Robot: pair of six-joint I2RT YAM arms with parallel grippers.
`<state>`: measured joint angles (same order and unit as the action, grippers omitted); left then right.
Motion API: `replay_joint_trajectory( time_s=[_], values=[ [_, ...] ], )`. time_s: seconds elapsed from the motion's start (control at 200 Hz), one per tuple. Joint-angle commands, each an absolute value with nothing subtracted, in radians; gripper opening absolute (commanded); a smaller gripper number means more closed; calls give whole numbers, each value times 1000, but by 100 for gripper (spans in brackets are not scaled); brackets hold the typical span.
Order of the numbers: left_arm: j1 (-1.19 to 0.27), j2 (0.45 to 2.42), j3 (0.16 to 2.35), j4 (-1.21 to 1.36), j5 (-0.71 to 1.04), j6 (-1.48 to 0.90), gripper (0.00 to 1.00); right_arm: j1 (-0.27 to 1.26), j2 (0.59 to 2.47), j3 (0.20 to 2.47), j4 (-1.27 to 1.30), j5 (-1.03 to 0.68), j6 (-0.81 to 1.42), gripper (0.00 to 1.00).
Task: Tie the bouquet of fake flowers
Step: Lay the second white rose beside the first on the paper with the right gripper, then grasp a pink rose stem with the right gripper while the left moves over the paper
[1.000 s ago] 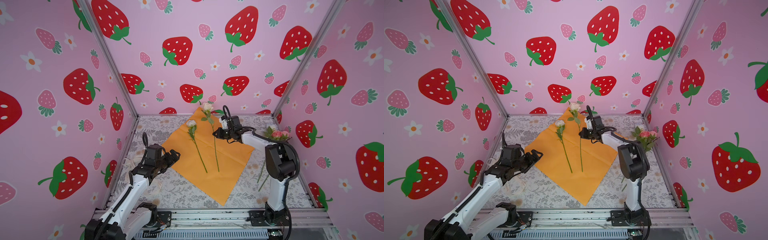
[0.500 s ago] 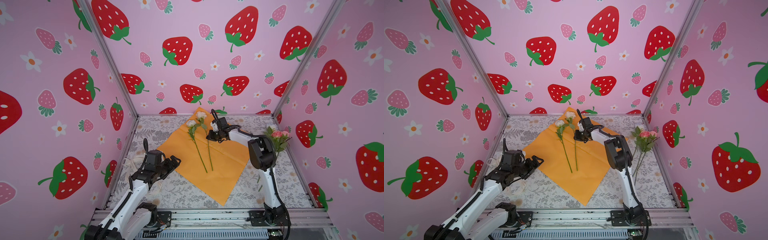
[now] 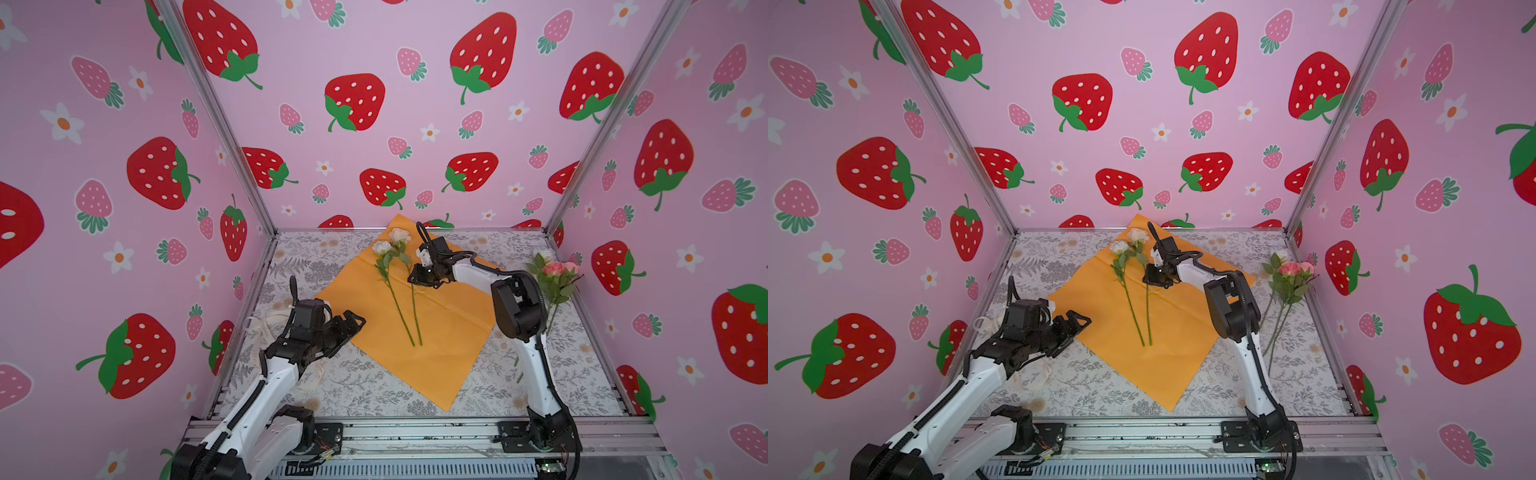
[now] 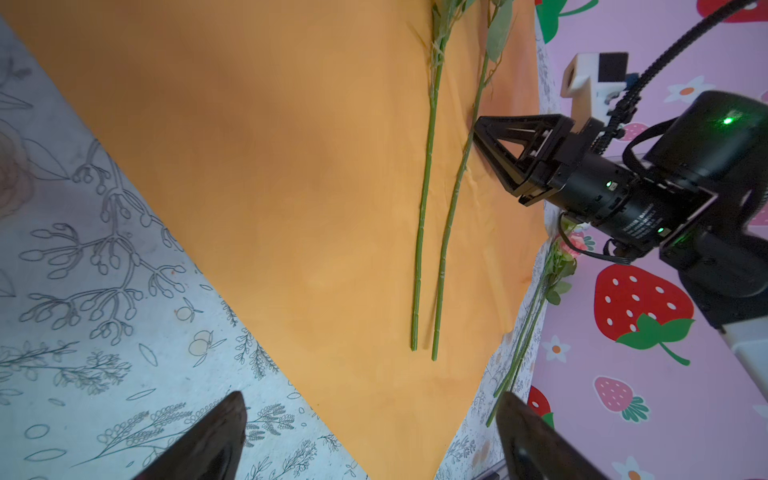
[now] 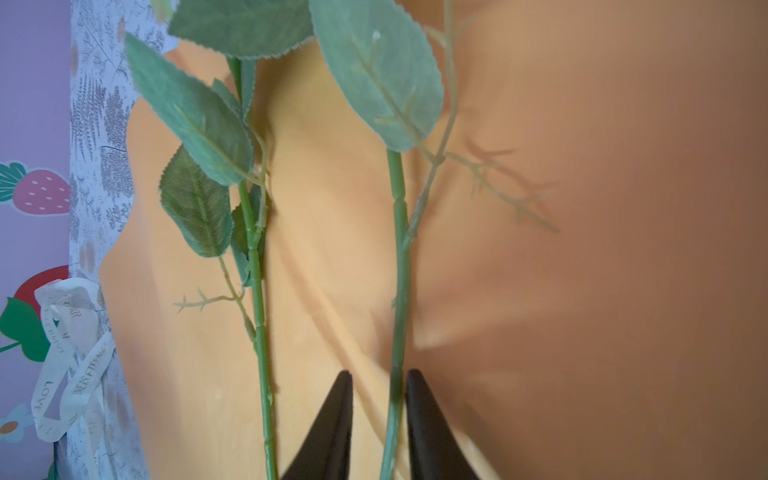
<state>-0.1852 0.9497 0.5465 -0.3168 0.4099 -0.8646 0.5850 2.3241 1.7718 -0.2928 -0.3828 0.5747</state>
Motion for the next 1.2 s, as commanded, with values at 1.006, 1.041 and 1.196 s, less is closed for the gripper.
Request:
replay_joint_trajectory(
  time_s=[1.006, 1.041, 1.196],
  values=[
    [-816, 1606, 1088, -164, 366, -744, 99, -297, 1425, 754, -152, -207, 369, 36],
    [-823, 1621, 1099, -165, 368, -740, 99, -304, 1441, 767, -157, -225, 357, 36],
    [-833, 1675, 1147, -163, 380, -719, 99, -311, 1503, 829, -202, -180, 348, 36]
  ],
)
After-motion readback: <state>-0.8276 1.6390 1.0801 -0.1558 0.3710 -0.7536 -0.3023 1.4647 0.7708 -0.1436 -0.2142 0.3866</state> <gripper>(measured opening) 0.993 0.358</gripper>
